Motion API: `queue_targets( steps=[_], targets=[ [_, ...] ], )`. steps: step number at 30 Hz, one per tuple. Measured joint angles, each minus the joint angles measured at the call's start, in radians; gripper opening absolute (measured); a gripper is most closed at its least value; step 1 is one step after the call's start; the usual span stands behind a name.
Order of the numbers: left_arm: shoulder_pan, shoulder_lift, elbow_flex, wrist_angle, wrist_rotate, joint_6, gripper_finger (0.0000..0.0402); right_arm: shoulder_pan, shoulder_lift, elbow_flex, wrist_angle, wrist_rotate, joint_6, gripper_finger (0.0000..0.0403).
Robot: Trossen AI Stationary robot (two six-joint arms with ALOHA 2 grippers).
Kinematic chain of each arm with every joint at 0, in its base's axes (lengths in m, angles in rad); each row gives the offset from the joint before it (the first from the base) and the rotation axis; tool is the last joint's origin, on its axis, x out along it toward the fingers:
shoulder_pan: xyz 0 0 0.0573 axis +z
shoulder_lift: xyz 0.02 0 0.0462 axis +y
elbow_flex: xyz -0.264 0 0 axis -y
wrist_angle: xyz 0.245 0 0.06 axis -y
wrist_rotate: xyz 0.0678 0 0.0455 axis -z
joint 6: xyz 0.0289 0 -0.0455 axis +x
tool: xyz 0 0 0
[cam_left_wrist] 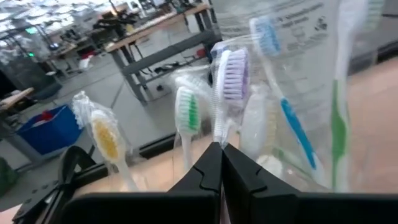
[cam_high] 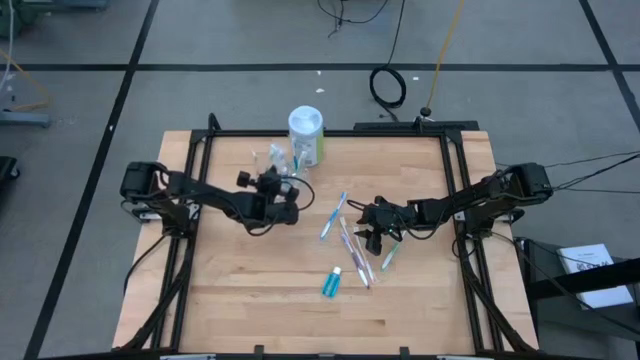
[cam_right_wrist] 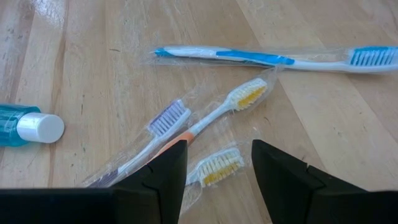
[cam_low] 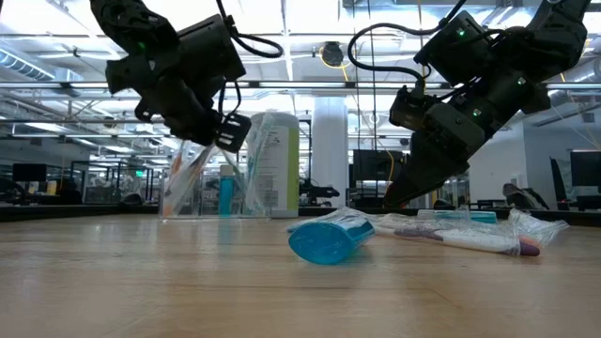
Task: Pick & Place toothbrushing station
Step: Put the top purple toothbrush into the transparent organizer
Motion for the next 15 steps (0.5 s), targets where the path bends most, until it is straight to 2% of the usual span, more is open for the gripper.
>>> queue_targets(
  steps=[7, 12, 15],
  targets=[
    [-0.021, -0.039, 0.0, -0.133, 0.032, -0.025, 0.0026, 0.0, 0.0, 0.0, -0.003, 0.0, -0.001, 0.0171],
    [0.001, -0.049, 0.001, -0.28, 0.157, -0.153, 0.0057, 0.0, 0.0, 0.0, -0.004, 0.0, -0.001, 0.0171],
    [0.028, -0.05, 0.001, -0.363, 0.266, -0.263, 0.0073, 0.0, 0.0, 0.0, -0.004, 0.0, -0.001, 0.0171]
  ],
)
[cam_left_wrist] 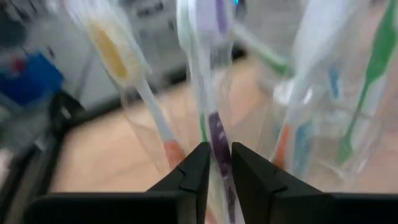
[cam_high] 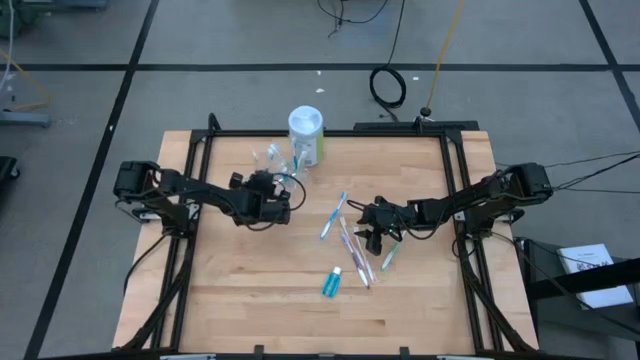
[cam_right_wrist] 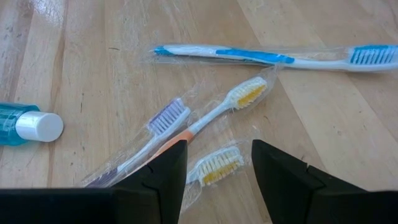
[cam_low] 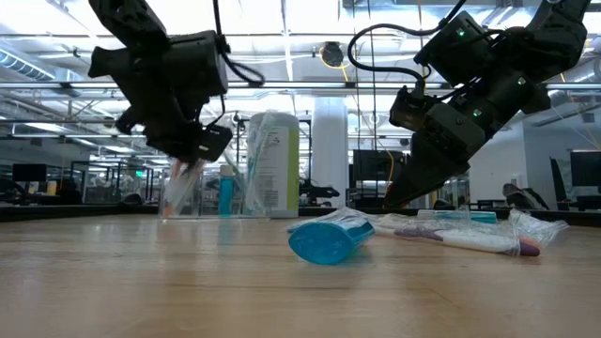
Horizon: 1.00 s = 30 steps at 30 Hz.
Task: Pick & Place toothbrushing station
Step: Put the top purple toothbrush into the transparent organizer, then put the bottom blue mouthwash into the transparent organizer
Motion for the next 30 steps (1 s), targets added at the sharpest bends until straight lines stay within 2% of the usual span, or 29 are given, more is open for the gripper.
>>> queue_targets(
  steps=[3, 8, 15, 19, 25, 28, 30],
  targets=[
    [0.018, -0.003, 0.008, -0.079, 0.109, -0.039, 0.0082, 0.0, 0.0, 0.0, 0.0, 0.0, 0.0, 0.0171],
    [0.016, -0.043, 0.062, -0.253, 0.179, -0.103, 0.0082, 0.0, 0.0, 0.0, 0.003, 0.0, 0.0, 0.0171],
    [-0.001, -0.127, 0.157, -0.367, 0.114, -0.046, 0.0081, 0.0, 0.0, 0.0, -0.004, 0.0, -0.002, 0.0171],
    [0.001, -0.178, 0.18, -0.382, 0.137, -0.001, 0.0081, 0.0, 0.0, 0.0, -0.004, 0.0, -0.002, 0.0171],
    [-0.013, -0.245, 0.207, -0.354, 0.319, 0.032, 0.0081, 0.0, 0.0, 0.0, -0.004, 0.0, -0.002, 0.0171],
    [-0.027, -0.256, 0.211, -0.24, 0.493, 0.099, 0.0081, 0.0, 0.0, 0.0, 0.008, -0.003, -0.003, 0.0171],
    [-0.04, -0.259, 0.211, -0.134, 0.6, 0.21, 0.0081, 0.0, 0.0, 0.0, 0.025, -0.008, -0.021, 0.0171]
  ],
)
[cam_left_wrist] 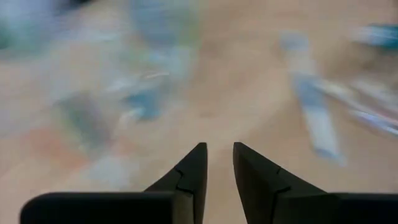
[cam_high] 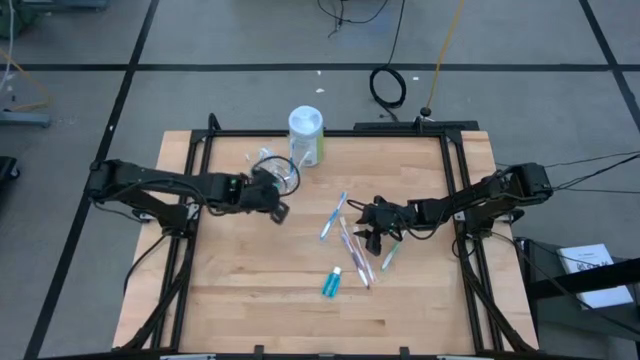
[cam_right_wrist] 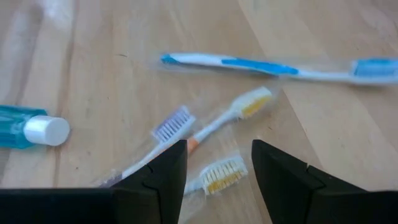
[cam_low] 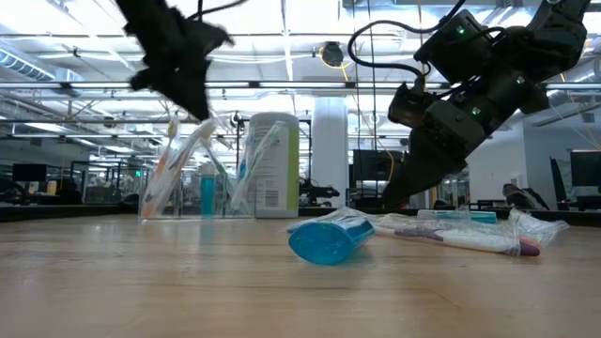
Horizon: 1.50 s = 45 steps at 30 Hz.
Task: Pick & Place toothbrushing station
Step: Put the bottom blue mouthwash into the transparent organizer
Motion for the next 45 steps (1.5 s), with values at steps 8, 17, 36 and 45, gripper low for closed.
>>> queue_targets(
  steps=[8, 17, 36, 45],
  targets=[
    [-0.096, 0.027, 0.0, 0.323, 0.212, 0.293, 0.0081, 0.058, 0.019, 0.0, 0.174, -0.165, -0.131, 0.0171],
    [-0.152, 0.038, -0.001, 0.337, 0.141, 0.297, 0.0081, 0.153, 0.153, 0.027, 0.441, -0.267, -0.291, 0.0175],
    [-0.152, 0.038, -0.001, 0.332, 0.132, 0.326, 0.0081, 0.126, 0.423, 0.217, 0.282, -0.462, -0.423, 0.0202],
    [-0.152, 0.041, -0.001, 0.341, 0.132, 0.329, 0.0081, 0.123, 0.423, 0.217, 0.279, -0.458, -0.447, 0.0133]
  ],
)
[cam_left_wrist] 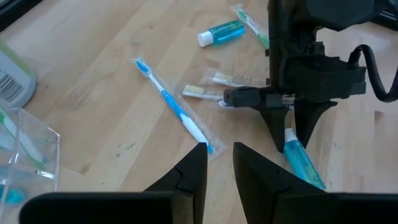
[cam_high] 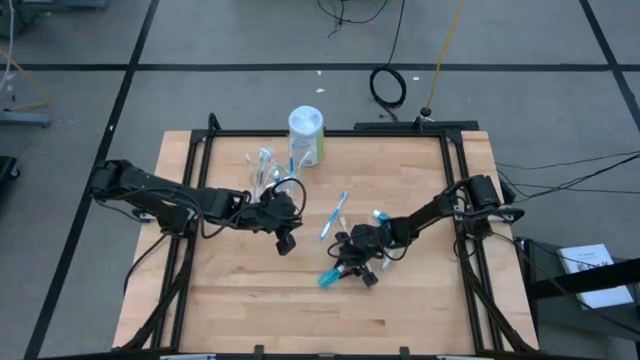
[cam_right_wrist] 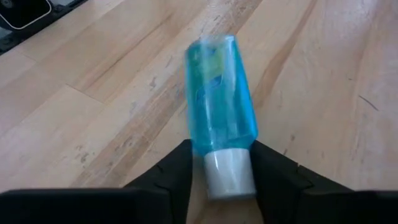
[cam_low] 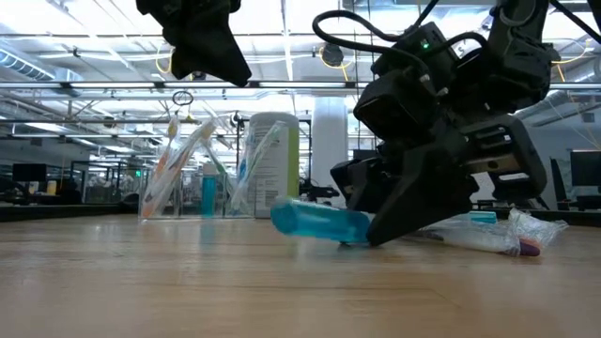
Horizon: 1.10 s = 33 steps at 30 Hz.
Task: Pick & Place toothbrushing station
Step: Put the bottom blue mouthwash into the transparent organizer
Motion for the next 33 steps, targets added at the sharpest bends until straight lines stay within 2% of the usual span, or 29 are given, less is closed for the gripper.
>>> queue_targets(
  steps=[7, 9, 12, 15, 19, 21, 27, 33],
  targets=[
    [0.007, 0.007, 0.0, 0.045, 0.017, 0.068, 0.0081, 0.0, -0.059, -0.004, 0.011, 0.004, -0.062, 0.0095],
    [0.026, 0.007, 0.0, 0.088, 0.095, 0.143, 0.0081, 0.0, -0.113, -0.002, -0.031, 0.053, -0.103, 0.0092],
    [0.072, 0.007, 0.0, 0.147, 0.293, 0.248, 0.0082, 0.0, -0.197, -0.002, -0.137, 0.146, -0.198, 0.0093],
    [0.108, 0.023, 0.0, 0.246, 0.389, 0.23, 0.0082, -0.002, -0.283, -0.003, -0.249, 0.265, -0.295, 0.0095],
    [0.133, 0.058, 0.0, 0.262, 0.407, 0.223, 0.0087, -0.006, -0.352, -0.002, -0.333, 0.454, -0.401, 0.0095],
    [0.131, 0.086, -0.001, 0.253, 0.401, 0.244, 0.0095, -0.007, -0.369, -0.003, -0.355, 0.507, -0.46, 0.0095],
    [0.143, 0.211, 0.0, 0.395, 0.415, 0.284, 0.0153, -0.008, -0.376, -0.002, -0.35, 0.544, -0.501, 0.0095],
    [0.153, 0.358, 0.0, 0.52, 0.427, 0.242, 0.0206, -0.008, -0.376, -0.002, -0.348, 0.593, -0.499, 0.0095]
  ],
)
